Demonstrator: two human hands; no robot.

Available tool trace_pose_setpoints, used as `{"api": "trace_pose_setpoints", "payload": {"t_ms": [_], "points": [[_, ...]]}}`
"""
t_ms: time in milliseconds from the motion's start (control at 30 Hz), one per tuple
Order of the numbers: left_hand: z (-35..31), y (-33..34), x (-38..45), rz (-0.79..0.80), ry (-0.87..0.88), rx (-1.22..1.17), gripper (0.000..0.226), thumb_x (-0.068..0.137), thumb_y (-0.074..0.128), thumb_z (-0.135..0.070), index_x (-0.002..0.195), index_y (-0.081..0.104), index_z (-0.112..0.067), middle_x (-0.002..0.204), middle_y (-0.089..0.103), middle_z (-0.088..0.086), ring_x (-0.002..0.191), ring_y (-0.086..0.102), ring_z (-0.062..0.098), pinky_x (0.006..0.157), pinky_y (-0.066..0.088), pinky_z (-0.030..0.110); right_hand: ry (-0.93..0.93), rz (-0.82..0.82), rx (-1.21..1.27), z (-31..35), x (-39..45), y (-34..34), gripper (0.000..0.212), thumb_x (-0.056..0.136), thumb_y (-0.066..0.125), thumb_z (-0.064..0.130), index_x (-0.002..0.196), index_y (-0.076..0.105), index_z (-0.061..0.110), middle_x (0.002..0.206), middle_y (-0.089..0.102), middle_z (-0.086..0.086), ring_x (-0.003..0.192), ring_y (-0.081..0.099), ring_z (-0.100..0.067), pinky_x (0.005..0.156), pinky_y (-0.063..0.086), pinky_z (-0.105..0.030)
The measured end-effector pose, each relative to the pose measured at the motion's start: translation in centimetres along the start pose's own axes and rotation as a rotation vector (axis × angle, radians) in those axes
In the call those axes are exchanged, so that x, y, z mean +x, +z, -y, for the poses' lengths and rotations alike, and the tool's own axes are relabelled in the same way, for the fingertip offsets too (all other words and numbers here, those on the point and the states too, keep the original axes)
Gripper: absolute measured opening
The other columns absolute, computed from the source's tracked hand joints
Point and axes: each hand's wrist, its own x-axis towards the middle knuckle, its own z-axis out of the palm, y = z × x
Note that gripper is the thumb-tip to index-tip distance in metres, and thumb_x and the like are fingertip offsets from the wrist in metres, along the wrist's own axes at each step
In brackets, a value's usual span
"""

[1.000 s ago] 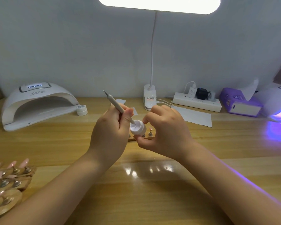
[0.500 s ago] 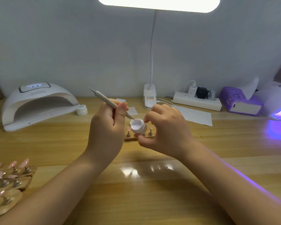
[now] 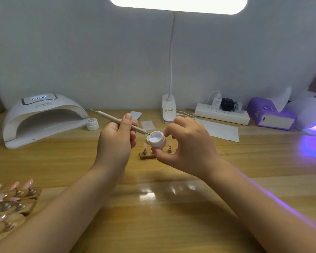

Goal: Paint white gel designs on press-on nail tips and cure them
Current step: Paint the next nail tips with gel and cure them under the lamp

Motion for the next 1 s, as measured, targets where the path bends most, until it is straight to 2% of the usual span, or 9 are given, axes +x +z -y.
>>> {"api": "trace_pose_setpoints", "payload": {"t_ms": [167,467,833,1000], "points": [[0.11,-0.15,0.31,-0.024,-0.095,-0.052,0.032,0.099,0.050,-0.034,0.076,0.063,-0.016,0.051,0.051,-0.011,0.050,0.048,0.003,0.049,0.043,0.017,0.009,-0.011,0.013,-0.12,0.03,-0.03,0.038,0.075,0.071,0.048,0.083,0.066,0.011,0.080,0.058,-0.001,0.072,0.049,-0.020,0.063,0.043,-0.036],[0.04,0.00,0.29,-0.003,-0.157,-0.110,0.030,0.098,0.051,-0.034,0.076,0.063,-0.016,0.052,0.052,-0.009,0.047,0.048,0.003,0.049,0.044,0.019,0.004,-0.010,0.024,-0.08,-0.06,0.00,0.039,0.076,0.069,0.050,0.084,0.066,0.011,0.079,0.058,-0.001,0.072,0.049,-0.019,0.063,0.044,-0.036],[0.03,0.05,0.01,0.005,-0.166,-0.112,0.030,0.099,0.050,-0.033,0.079,0.063,-0.016,0.053,0.053,-0.009,0.049,0.048,0.005,0.054,0.044,0.024,0.008,-0.032,0.055,-0.29,-0.01,0.19,0.038,0.077,0.069,0.050,0.085,0.067,0.012,0.080,0.058,0.000,0.072,0.049,-0.016,0.061,0.045,-0.034],[-0.04,-0.01,0.00,-0.004,-0.173,-0.206,0.029,0.099,0.050,-0.032,0.080,0.066,-0.017,0.055,0.058,-0.007,0.051,0.052,0.005,0.055,0.044,0.022,0.040,-0.065,0.050,-0.63,0.17,-0.13,0.037,0.077,0.070,0.047,0.083,0.066,0.011,0.079,0.057,-0.001,0.072,0.049,-0.018,0.063,0.044,-0.034]]}}
